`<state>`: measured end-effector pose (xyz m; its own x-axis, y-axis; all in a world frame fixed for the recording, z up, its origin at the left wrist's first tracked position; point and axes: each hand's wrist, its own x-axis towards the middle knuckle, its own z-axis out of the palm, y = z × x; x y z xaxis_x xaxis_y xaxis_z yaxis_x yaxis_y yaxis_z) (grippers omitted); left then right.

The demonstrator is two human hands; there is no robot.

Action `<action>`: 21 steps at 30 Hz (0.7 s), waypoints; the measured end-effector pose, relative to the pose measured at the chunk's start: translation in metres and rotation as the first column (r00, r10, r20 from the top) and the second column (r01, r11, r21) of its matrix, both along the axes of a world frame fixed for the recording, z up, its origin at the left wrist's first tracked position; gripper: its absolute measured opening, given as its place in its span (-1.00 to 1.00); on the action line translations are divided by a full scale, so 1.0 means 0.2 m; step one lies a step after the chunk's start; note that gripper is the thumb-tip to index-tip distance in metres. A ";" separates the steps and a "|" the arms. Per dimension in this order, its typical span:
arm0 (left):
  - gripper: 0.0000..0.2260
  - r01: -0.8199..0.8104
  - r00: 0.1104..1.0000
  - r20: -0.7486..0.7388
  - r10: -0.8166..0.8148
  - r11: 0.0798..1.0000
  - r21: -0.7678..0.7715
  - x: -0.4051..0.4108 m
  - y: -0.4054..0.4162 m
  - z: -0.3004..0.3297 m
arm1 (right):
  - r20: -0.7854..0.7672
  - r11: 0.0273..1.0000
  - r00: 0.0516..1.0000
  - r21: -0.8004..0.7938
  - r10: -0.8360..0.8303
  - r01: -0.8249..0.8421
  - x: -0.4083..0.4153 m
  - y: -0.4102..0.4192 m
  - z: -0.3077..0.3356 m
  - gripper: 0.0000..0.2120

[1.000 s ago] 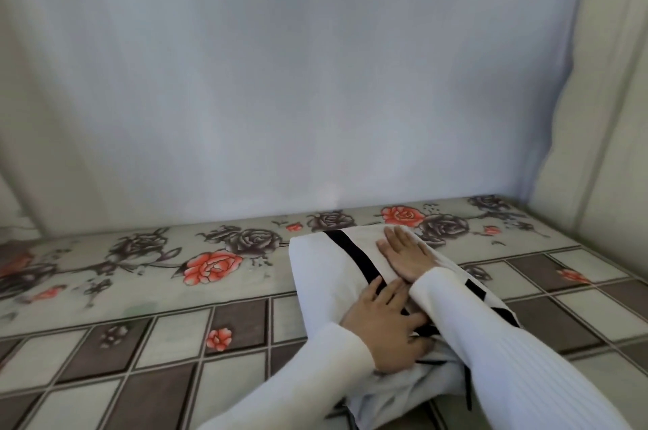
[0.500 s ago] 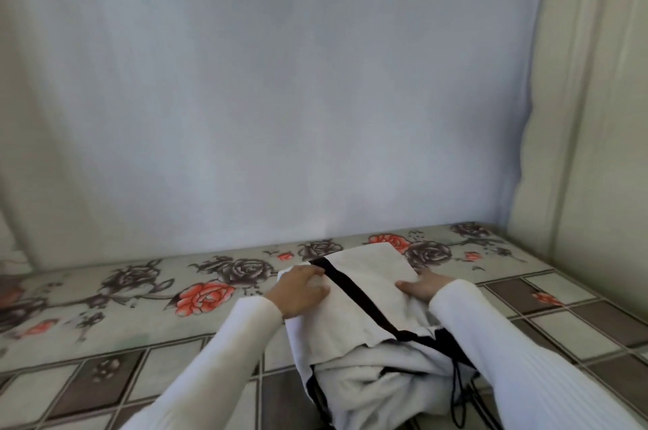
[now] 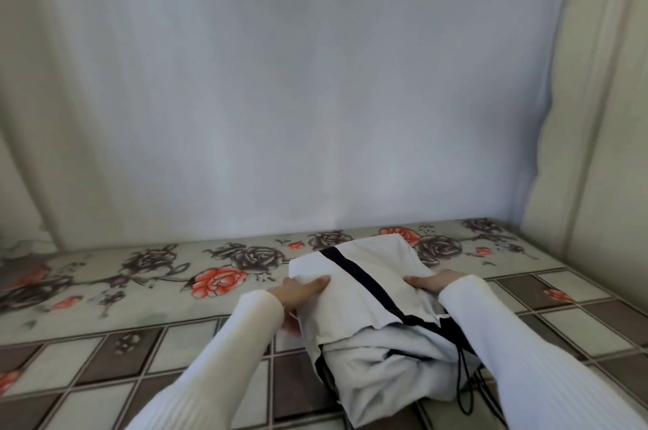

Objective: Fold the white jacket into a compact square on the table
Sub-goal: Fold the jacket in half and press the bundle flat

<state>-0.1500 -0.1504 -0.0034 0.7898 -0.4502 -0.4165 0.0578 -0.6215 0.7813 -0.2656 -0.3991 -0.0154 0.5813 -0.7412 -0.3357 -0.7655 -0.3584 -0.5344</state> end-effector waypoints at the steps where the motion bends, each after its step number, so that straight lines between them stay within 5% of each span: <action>1: -0.11 -0.021 1.000 -0.022 0.020 1.000 -0.023 0.00 0.00 0.00 | 0.006 1.000 1.000 0.014 -0.005 0.005 0.00 0.00 0.00 -0.23; 6: -0.13 -0.084 0.996 -0.024 0.083 0.996 -0.044 0.03 -0.03 -0.02 | 0.045 0.993 0.999 0.111 -0.031 0.026 0.00 -0.01 -0.01 -0.25; 15: -0.29 -0.212 0.914 -0.402 0.057 0.912 -0.352 0.06 0.02 -0.08 | 0.236 0.864 0.972 0.489 0.005 -0.123 -0.02 -0.01 0.04 -0.65; 21: -0.31 -0.069 0.892 -0.448 -0.058 0.962 -0.262 0.07 0.12 -0.05 | 0.337 0.865 0.940 0.487 -0.060 -0.119 -0.05 0.04 0.16 -0.75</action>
<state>-0.1369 -0.1271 -0.0133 0.5502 -0.5895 -0.5915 0.4430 -0.3944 0.8051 -0.2765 -0.3912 0.0156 0.7423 -0.5091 -0.4356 -0.5052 0.0017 -0.8630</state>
